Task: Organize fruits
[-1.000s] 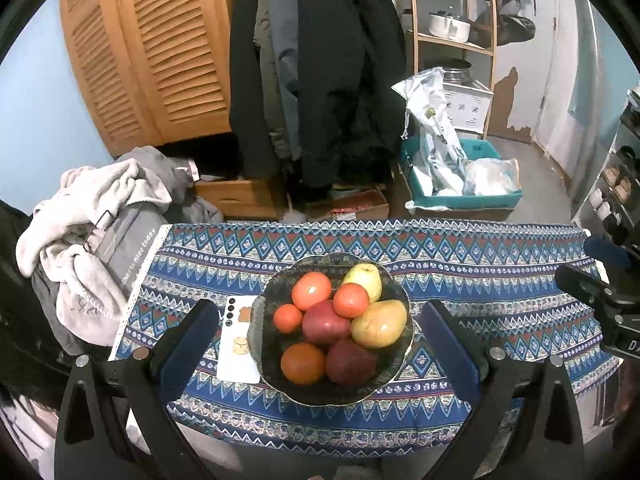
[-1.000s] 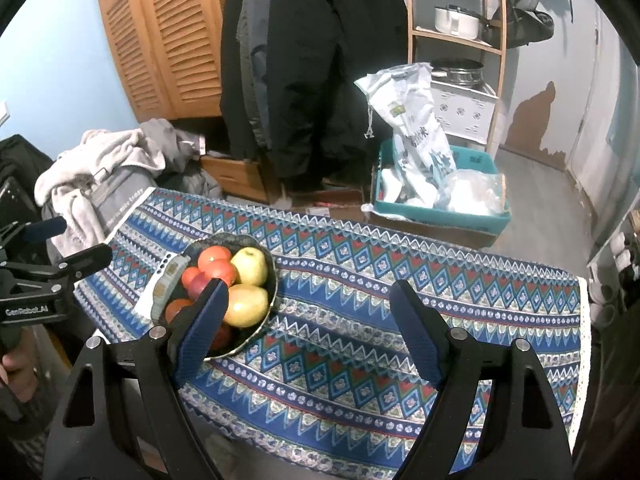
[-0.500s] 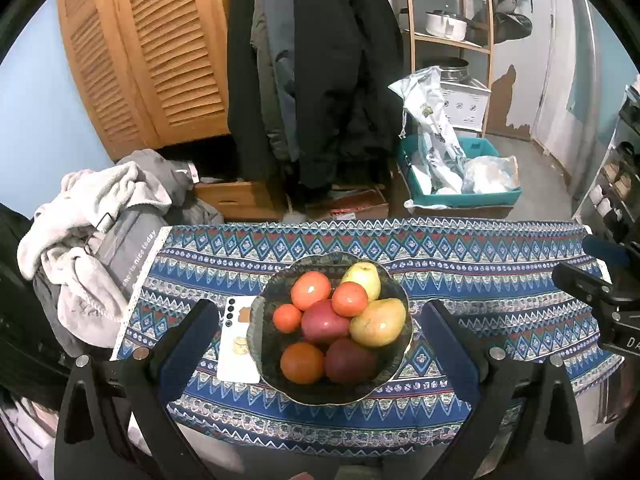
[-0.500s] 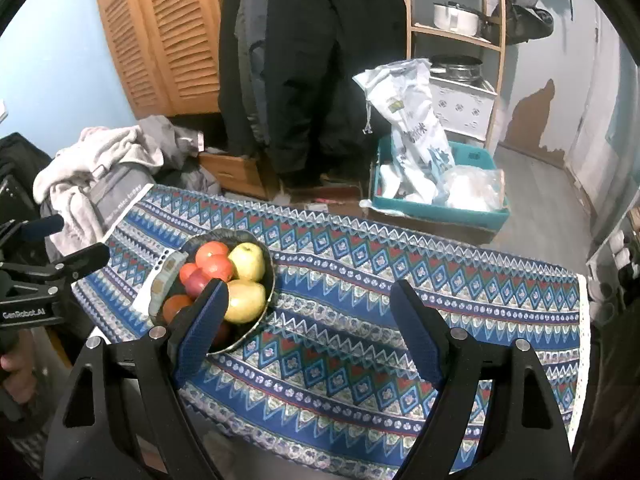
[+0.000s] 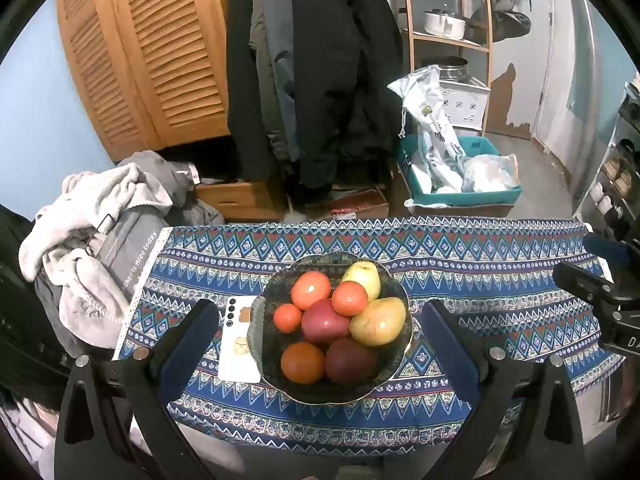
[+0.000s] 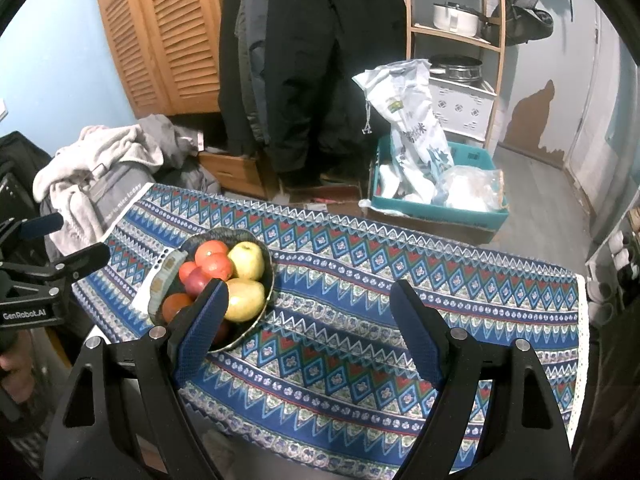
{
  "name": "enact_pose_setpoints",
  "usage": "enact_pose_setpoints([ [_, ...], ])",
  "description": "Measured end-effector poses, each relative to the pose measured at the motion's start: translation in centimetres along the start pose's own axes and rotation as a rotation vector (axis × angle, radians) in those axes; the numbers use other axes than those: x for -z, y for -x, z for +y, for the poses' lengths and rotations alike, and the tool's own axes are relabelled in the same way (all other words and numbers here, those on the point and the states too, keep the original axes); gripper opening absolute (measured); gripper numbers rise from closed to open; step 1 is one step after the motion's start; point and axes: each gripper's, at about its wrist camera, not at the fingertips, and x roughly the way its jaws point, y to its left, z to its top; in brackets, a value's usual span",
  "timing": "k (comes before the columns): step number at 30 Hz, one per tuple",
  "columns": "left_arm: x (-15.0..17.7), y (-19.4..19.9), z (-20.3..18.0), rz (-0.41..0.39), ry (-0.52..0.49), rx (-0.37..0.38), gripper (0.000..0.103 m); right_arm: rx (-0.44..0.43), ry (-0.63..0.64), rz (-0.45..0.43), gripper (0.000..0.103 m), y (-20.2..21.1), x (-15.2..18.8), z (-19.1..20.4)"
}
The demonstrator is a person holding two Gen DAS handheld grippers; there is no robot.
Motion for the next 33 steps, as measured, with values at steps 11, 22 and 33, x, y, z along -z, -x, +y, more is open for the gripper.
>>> enact_pose_setpoints([
  [11,0.12,-0.08,0.08,0.01,-0.001,0.008,0.102,0.001,0.0,-0.002,0.082,0.22,0.04,-0.42],
  [22,-0.02,-0.44,-0.03,0.021,-0.005,0.02,0.102,0.0,-0.002,0.001,0.082,0.13,0.03,-0.47],
  [33,0.0,-0.33,-0.37,0.012,-0.011,0.03,0.102,0.003,-0.005,0.009,0.082,-0.26,0.18,-0.94],
])
